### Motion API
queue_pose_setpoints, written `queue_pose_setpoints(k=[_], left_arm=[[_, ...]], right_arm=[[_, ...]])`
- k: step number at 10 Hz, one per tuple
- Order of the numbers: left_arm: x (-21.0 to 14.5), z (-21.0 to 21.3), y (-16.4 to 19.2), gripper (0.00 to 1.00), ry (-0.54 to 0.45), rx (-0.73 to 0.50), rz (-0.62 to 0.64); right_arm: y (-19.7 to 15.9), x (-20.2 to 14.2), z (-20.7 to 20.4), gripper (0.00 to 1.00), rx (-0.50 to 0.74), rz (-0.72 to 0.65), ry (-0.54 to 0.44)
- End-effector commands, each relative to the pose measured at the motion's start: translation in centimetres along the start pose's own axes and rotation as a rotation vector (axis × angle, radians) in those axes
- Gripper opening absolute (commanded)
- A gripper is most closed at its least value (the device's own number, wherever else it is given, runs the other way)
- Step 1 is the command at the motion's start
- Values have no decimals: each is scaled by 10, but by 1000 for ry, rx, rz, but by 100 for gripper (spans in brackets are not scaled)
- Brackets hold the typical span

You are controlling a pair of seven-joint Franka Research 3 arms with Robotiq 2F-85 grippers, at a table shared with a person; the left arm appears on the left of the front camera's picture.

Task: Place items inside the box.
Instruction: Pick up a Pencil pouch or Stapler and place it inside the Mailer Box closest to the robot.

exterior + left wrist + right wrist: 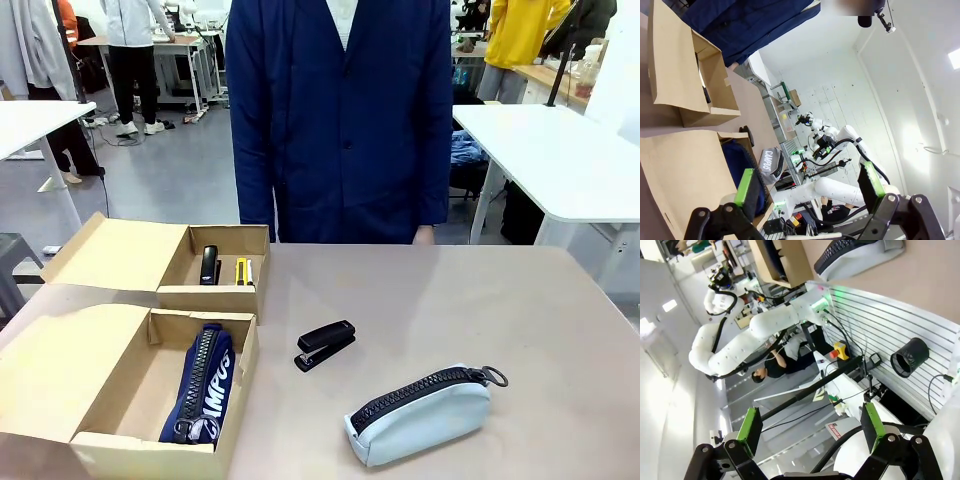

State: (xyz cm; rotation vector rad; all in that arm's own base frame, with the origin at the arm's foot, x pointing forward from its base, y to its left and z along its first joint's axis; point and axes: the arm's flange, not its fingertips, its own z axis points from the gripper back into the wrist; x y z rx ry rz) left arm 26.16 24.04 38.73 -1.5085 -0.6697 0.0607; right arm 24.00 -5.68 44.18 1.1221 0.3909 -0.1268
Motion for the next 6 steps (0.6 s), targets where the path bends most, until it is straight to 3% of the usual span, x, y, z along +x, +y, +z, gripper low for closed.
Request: queue_pose_setpoints(k=[1,3,4,5,6], left_arm=[[0,-2,-2,100,-2,-16,-22],[0,-2,-2,100,-2,-16,-22],[0,-2,-2,100,-2,-16,-22],[0,-2,-2,100,-2,-16,-22],[0,-2,-2,100,-2,-16,-22]], right_arm=[[5,-2,0,100,22,-19,-6],[0,0,0,100,0,0,0],[32,18,-28,100,-245,181,-24],[62,49,-62,100,-437,352,30],[80,75,-92,100,-565,386,59]])
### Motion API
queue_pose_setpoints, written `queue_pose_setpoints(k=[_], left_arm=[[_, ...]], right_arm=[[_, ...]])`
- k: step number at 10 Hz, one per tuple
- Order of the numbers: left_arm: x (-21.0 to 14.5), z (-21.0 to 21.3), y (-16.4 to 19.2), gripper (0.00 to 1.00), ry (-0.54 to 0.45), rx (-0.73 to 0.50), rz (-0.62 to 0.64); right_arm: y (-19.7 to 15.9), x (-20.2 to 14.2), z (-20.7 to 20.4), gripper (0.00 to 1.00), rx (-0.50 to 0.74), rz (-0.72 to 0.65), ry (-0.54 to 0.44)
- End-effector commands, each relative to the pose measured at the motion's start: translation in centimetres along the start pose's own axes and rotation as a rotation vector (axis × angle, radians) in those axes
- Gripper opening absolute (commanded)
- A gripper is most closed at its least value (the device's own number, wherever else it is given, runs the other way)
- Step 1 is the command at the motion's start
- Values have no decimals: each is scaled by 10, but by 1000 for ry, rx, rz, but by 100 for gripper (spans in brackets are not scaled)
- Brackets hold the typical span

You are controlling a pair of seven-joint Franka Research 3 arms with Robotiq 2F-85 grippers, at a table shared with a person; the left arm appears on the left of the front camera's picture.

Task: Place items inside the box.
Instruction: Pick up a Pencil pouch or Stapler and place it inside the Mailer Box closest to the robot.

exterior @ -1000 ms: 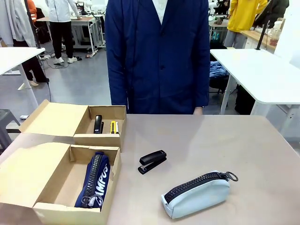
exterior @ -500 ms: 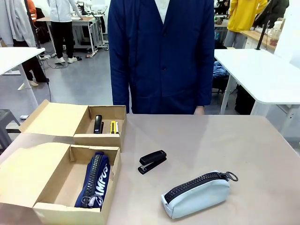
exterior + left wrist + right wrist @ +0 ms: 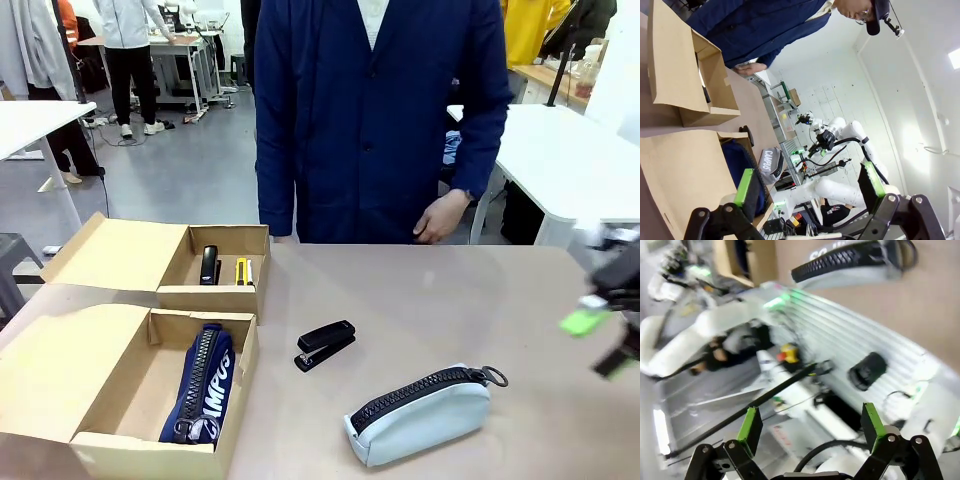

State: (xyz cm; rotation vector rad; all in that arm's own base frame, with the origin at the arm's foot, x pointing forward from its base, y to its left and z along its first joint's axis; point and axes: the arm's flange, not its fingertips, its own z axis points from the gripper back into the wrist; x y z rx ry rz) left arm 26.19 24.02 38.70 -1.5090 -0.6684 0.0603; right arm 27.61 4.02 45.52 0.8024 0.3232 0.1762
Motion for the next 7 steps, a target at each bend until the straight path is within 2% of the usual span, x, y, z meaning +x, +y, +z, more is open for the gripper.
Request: queue_pose_setpoints(k=[1,2,3,4,5,7], left_arm=[[0,-1,-3,100,-3,-16,-23],[0,-1,-3,100,-3,-16,-23],[0,-1,-3,100,-3,-16,-23],[0,-1,-3,100,-3,-16,-23],[0,-1,-3,100,-3,-16,-23],[0,-1,-3,100,-3,-16,-23]], right_arm=[[24,60,-26,100,-261,221,21],[21,52,-11,100,-341,197,-85],[-2,22,34,100,-99,234,-117],[-44,-29,78,100,78,232,-170],[-79,-68,101,100,102,131,-310],[-134,-141,124,100,186,72,-682]])
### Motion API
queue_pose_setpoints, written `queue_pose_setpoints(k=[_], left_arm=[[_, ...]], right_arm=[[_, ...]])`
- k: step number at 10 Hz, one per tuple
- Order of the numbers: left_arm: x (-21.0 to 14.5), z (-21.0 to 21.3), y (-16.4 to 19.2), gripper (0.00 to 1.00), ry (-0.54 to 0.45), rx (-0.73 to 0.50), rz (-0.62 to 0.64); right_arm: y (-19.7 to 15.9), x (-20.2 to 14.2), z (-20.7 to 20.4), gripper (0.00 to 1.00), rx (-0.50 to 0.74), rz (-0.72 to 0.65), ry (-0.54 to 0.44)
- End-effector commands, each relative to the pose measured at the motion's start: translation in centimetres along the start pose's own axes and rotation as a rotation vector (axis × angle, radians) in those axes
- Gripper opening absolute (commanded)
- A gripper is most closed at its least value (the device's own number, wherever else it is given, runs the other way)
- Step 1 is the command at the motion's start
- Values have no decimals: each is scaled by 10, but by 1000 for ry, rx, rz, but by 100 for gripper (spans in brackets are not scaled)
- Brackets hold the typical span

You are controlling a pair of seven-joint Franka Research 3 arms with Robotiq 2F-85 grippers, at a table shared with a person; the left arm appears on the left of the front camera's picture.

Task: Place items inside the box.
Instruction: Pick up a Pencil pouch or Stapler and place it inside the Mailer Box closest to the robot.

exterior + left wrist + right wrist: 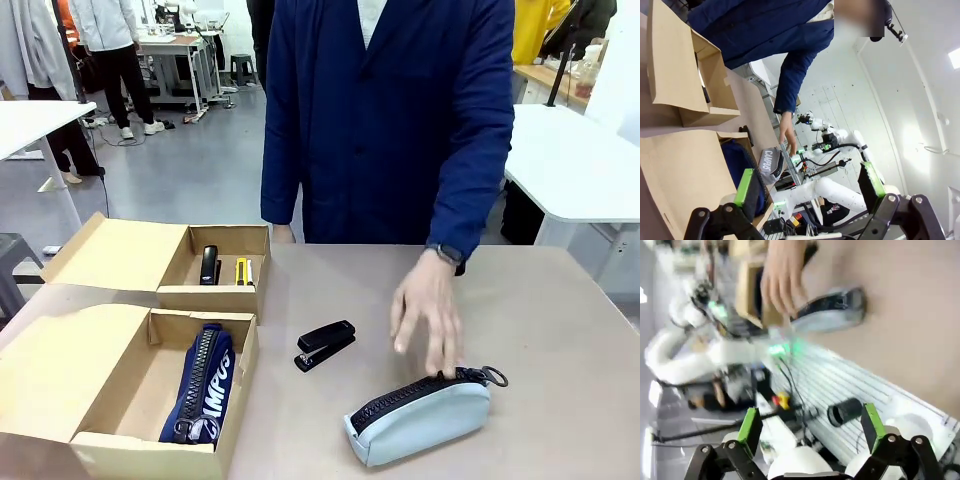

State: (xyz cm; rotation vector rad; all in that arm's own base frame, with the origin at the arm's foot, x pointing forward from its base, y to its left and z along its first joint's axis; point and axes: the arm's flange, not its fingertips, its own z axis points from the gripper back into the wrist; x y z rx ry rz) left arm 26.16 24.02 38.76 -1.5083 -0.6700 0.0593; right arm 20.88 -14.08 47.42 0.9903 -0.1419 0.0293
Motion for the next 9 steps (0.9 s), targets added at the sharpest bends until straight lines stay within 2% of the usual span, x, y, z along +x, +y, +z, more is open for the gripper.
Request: queue_pose_setpoints(k=[1,2,3,8,9], left_arm=[[0,-1,-2,100,-2,-16,-21],[0,-1,-2,100,-2,-16,-21],[0,-1,-2,100,-2,-16,-21],[0,-1,-2,100,-2,-16,-21],[0,-1,-2,100,-2,-16,-21]], right_arm=[[-41,-32,40,100,60,-72,-368],[-49,-29,43,100,126,-22,-391],[-26,-34,40,100,48,-62,-171],[-26,-32,39,100,46,-85,-178],[-16,-25,28,100,-8,5,-108]])
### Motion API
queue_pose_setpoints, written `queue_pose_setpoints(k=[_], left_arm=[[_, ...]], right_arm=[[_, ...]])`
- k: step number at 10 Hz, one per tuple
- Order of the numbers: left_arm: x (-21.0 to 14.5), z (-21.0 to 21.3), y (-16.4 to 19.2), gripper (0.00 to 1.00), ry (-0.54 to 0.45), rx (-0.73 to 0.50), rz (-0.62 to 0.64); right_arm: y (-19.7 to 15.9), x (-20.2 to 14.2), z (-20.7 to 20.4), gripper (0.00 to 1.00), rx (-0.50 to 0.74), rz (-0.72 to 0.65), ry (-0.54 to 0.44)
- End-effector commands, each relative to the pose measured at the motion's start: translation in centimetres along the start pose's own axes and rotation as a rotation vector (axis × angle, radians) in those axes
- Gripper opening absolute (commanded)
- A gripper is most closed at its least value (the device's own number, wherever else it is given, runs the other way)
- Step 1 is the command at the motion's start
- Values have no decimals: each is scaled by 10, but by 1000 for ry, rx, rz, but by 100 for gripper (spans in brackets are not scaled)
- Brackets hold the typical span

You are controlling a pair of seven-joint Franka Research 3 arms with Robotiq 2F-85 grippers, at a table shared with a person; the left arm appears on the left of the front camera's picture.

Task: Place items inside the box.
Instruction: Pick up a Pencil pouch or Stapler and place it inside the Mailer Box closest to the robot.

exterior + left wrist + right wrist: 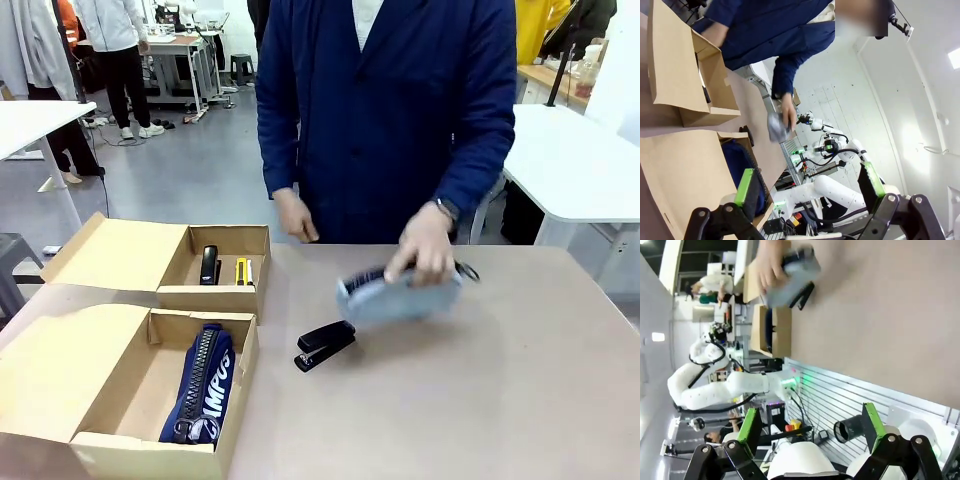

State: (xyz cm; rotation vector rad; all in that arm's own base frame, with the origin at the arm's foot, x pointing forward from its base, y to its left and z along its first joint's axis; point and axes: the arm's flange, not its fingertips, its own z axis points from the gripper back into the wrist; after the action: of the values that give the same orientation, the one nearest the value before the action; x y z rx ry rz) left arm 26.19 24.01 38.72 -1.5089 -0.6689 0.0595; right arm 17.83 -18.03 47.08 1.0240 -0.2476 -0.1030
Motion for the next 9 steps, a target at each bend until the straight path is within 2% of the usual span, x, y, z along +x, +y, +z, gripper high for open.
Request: queue_pose_setpoints(k=[1,3,4,5,6,7,8,9], left_arm=[[0,-1,-2,100,-3,-16,-22],[0,-1,-2,100,-3,-16,-22],[0,-1,-2,100,-3,-16,-22],[0,-1,-2,100,-3,-16,-22],[0,-1,-2,100,-3,-16,-22],[0,-1,-2,100,-3,-16,-22],[0,-1,-2,100,-3,-16,-22],[0,-1,-2,100,-3,-16,-22]], right_arm=[[19,9,-25,100,-59,183,107],[54,19,-78,100,-127,461,229],[76,23,-119,100,-171,612,329],[98,27,-172,100,-173,797,436],[115,32,-232,100,-214,942,496],[124,33,-296,100,-213,1058,613],[125,25,-339,100,-169,1099,707],[119,16,-362,100,-206,1038,819]])
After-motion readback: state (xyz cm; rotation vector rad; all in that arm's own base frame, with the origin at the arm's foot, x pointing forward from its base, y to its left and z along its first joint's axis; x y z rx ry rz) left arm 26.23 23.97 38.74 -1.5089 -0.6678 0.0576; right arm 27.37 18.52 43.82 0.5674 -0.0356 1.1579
